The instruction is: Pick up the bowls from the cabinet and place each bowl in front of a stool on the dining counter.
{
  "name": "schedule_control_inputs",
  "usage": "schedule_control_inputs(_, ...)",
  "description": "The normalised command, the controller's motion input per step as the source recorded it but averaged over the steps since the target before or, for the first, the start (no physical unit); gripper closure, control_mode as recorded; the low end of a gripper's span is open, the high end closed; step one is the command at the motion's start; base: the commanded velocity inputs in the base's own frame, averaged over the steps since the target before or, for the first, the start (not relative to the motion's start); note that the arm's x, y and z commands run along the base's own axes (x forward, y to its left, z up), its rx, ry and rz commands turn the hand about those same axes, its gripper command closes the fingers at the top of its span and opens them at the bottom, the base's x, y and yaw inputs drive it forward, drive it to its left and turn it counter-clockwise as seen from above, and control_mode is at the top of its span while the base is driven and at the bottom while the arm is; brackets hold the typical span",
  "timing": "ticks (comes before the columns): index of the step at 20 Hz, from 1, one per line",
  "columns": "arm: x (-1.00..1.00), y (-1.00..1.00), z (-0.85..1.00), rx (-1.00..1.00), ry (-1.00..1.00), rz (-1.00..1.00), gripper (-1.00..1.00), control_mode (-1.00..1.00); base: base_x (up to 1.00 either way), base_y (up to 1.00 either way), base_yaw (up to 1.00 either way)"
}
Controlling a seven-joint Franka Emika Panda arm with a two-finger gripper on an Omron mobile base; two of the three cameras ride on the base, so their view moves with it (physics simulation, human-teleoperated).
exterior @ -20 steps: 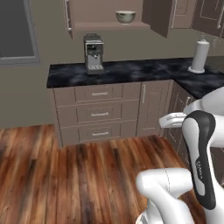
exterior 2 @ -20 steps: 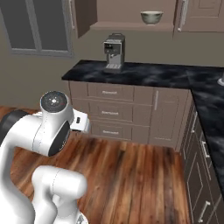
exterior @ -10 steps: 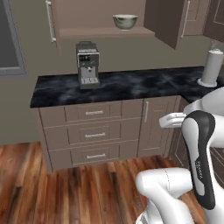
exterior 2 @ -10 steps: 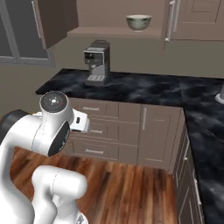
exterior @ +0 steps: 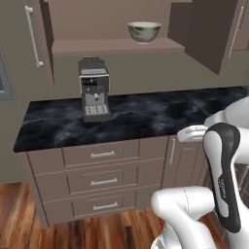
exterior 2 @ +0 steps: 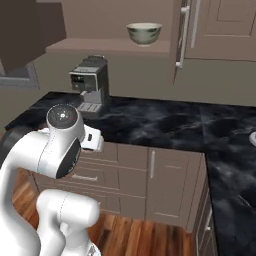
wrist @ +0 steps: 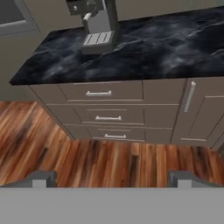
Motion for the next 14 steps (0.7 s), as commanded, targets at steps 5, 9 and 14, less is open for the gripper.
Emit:
schedule_control_inputs(5, 0.00, 0.00, 0.00, 0.00, 0.00, 0.00, -1.00, 1.00, 1.00, -0.01, 0.00)
schedule_control_inputs(9, 0.00, 0.00, 0.00, 0.00, 0.00, 0.00, -1.00, 1.00, 1.00, 0.00, 0.00)
schedule_control_inputs(14, 0.00, 0.00, 0.00, 0.00, 0.00, 0.00, -1.00, 1.00, 1.00, 0.00, 0.00)
